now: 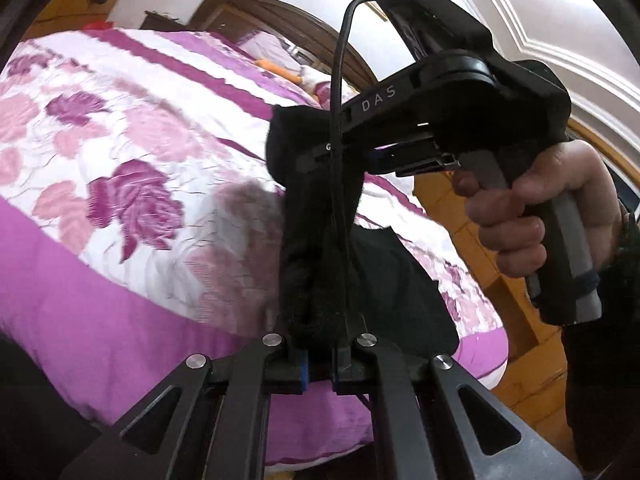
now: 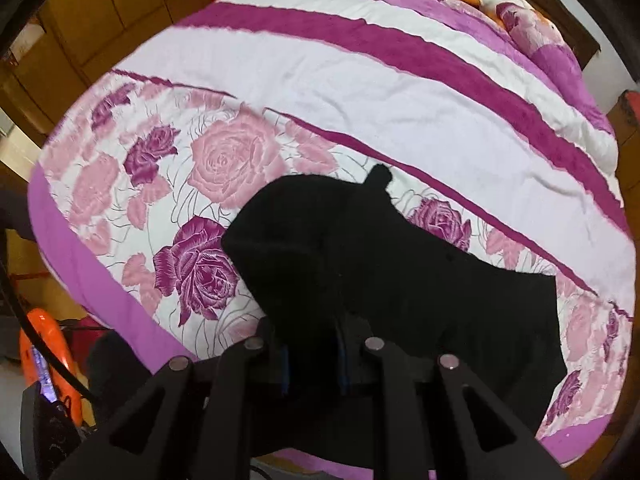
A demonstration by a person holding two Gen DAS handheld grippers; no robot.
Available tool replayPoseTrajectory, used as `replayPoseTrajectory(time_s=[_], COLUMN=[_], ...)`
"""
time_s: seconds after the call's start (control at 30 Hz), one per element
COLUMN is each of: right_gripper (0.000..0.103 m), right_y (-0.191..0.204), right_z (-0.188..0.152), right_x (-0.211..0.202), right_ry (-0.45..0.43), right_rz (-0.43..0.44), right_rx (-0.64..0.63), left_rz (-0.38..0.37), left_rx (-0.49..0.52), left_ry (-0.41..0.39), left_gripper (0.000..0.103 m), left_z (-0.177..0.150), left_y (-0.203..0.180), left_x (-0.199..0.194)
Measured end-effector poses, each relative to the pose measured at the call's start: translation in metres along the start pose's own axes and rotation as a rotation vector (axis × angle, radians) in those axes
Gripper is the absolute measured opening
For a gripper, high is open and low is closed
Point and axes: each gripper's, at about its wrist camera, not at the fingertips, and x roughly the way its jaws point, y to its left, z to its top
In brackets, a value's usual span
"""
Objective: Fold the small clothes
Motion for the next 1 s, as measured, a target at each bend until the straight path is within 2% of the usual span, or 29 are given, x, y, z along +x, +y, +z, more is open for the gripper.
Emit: replayPoseTrajectory(time_s=[0.1,0.27,0.37,0.57,0.77,1.0], right_gripper=[0.017,0.017,0.017,0.017,0.017,0.017], right_y=[-0.017,-0.052,-0.074,-0.099,-0.125,-0.170], right_z=[-0.007,-0.019,-0.026,-0.042,-0.055,-0.076], right_x=[-0.007,-0.013,-0.014,-0.024,-0.038,-0.046], right_ry=[-0.013,-0.029,-0.047,-0.150,-0.214,-0.247], right_rz=[0.039,0.113,0.142,0.188,0.207,0.223], right_rx=[0.016,0.057,0.094,0.083,0.068,0.120], left_rz=[0.009,-0.011,-0.004,0.017,0.001,-0.020], left_rx=[0.043,0.031,0.057,0.146,0.195,0.255], left_ry=[0.021,0.060,0.076,0.118,0.157,0.205], left_gripper=[0.000,0.000,0.000,0.000,0.000,0.000], left_z=[-0.005,-0.006,-0.005,-0.004,-0.008,-0.016], left_y=[-0.016,-0.028,-0.042,-0.072,-0.098,-0.130], left_x=[-0.002,0.012,0.014,0.030,0.050,0.074])
